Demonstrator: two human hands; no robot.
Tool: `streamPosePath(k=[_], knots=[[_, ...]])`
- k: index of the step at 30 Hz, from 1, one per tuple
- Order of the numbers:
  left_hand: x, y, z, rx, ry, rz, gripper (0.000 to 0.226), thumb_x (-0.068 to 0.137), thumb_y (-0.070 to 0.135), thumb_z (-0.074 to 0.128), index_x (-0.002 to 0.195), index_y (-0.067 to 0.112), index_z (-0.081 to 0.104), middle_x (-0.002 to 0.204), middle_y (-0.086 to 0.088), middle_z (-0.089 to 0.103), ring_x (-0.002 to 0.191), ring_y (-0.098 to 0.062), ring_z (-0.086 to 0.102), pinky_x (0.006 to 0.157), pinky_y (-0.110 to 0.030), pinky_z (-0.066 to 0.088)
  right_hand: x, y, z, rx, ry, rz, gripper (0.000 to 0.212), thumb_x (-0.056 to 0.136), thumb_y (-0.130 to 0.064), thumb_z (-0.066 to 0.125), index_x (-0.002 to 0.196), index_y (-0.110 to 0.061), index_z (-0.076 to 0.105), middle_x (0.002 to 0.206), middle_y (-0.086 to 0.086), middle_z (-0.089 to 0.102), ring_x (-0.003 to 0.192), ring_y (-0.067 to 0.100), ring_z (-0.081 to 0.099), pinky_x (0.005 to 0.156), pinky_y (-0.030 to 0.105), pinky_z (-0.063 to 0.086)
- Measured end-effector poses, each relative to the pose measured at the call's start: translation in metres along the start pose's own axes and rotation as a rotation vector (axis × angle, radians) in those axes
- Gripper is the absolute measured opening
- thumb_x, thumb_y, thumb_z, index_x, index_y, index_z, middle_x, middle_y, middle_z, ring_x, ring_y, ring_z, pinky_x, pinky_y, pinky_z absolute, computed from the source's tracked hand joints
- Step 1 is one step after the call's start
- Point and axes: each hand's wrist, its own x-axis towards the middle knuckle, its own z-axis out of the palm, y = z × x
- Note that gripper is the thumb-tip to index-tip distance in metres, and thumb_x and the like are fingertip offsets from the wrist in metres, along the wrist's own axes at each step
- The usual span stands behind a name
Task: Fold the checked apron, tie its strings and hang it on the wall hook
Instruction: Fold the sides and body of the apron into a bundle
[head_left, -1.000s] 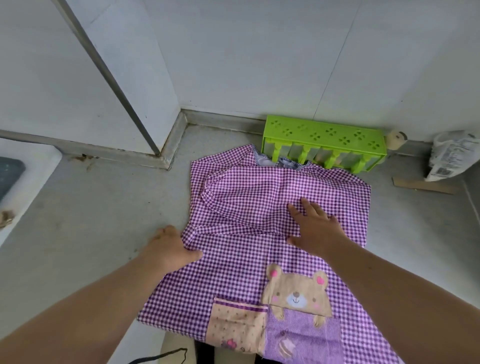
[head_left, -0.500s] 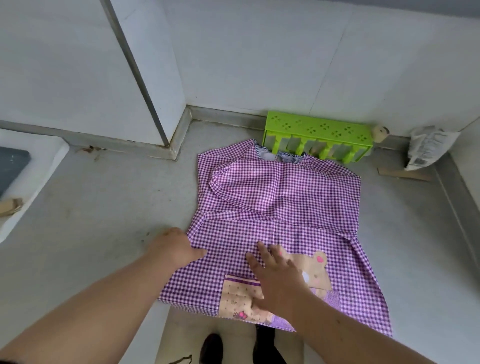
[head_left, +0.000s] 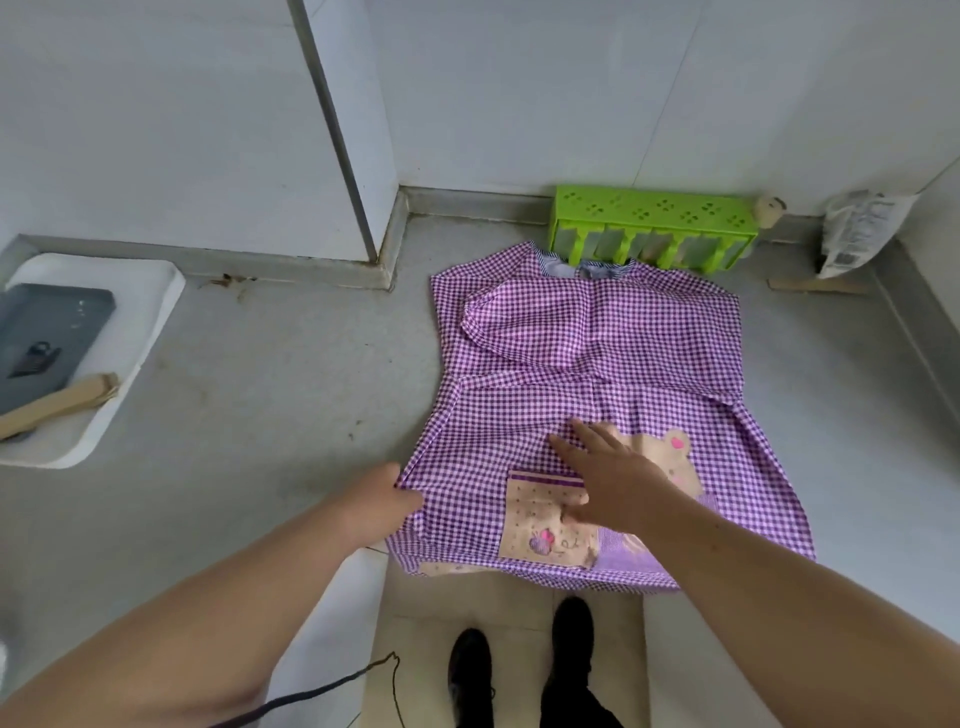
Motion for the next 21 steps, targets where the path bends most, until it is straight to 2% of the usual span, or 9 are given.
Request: streamPosePath(k=[3,6,10,12,13,15,16,18,21], knots=[[-0.001,0.003,0.005,-0.094,0.039,-0.007,0.051,0.109,0.039,0.042,0.157,0.022,0.043,0.154,-0.003,0.054,0.135,-0.031,0.055,0.114,-0.047,0.047,-0.018,0.005,0.014,0.228,0.140,0.200,0.094,0.088,-0.070,0.057,0.162,-0.033,0.012,0.169,-0.001,0.014,0.155,0.029,0.018,0.121,0.056,0.032],[0.003,0.000,0.013,-0.001,0.138,-0.013,0.053,0.112,0.037,0.033,0.160,0.015,0.036,0.161,-0.010,0.045,0.142,-0.034,0.049,0.117,-0.047,0.042,-0.053,0.031,0.034,0.337,0.260,0.424,0.080,0.089,-0.056,0.063,0.155,-0.027,0.030,0.154,0.005,0.036,0.140,0.032,0.039,0.112,0.049,0.042],[0.005,0.005,0.023,0.127,0.229,-0.063,0.054,0.112,0.041,0.036,0.154,0.007,0.039,0.156,-0.017,0.048,0.138,-0.035,0.053,0.112,-0.044,0.043,-0.103,0.074,0.060,0.563,0.291,0.871,0.072,0.083,-0.050,0.065,0.141,-0.012,0.043,0.140,0.020,0.047,0.129,0.042,0.047,0.106,0.050,0.042],[0.007,0.006,0.023,0.010,0.132,-0.103,0.070,0.101,0.054,0.053,0.157,0.015,0.037,0.156,-0.014,0.049,0.136,-0.036,0.054,0.112,-0.047,0.047,-0.119,0.093,0.076,0.704,0.226,1.075,0.075,0.076,-0.046,0.065,0.138,-0.008,0.047,0.136,0.021,0.051,0.124,0.043,0.053,0.104,0.048,0.046],[0.010,0.003,0.021,-0.037,0.059,-0.117,0.083,0.089,0.059,0.067,0.157,0.022,0.036,0.153,-0.011,0.051,0.133,-0.035,0.057,0.109,-0.049,0.049,-0.126,0.099,0.082,0.753,0.222,1.135,0.077,0.071,-0.046,0.065,0.136,-0.007,0.051,0.133,0.022,0.054,0.120,0.042,0.057,0.102,0.046,0.050],[0.016,-0.005,0.018,0.019,-0.066,-0.129,0.104,0.059,0.051,0.087,0.149,0.029,0.038,0.138,-0.006,0.057,0.122,-0.031,0.063,0.100,-0.049,0.058,-0.134,0.106,0.089,0.838,0.202,1.148,0.078,0.068,-0.052,0.066,0.132,-0.008,0.061,0.128,0.022,0.064,0.114,0.040,0.065,0.095,0.044,0.055],[0.018,-0.007,0.016,0.088,-0.104,-0.134,0.105,0.050,0.040,0.088,0.143,0.029,0.040,0.130,-0.006,0.059,0.115,-0.029,0.066,0.092,-0.048,0.062,-0.135,0.108,0.090,0.883,0.206,1.122,0.072,0.075,-0.052,0.068,0.131,-0.007,0.065,0.127,0.022,0.067,0.114,0.040,0.066,0.092,0.042,0.055],[0.030,-0.019,0.015,0.177,-0.126,-0.153,0.095,0.050,0.027,0.084,0.135,0.027,0.044,0.120,-0.007,0.062,0.104,-0.028,0.070,0.080,-0.044,0.065,-0.131,0.112,0.091,0.989,0.179,1.130,0.054,0.091,-0.036,0.071,0.129,0.002,0.067,0.119,0.024,0.069,0.109,0.038,0.066,0.087,0.039,0.050],[0.013,-0.010,0.013,0.141,-0.098,-0.138,0.061,0.072,0.048,0.079,0.128,0.035,0.058,0.119,0.000,0.069,0.102,-0.025,0.072,0.084,-0.047,0.064,-0.119,0.131,0.107,1.168,0.232,1.192,0.061,0.078,-0.031,0.080,0.122,0.008,0.067,0.108,0.023,0.069,0.090,0.034,0.063,0.085,0.042,0.054]])
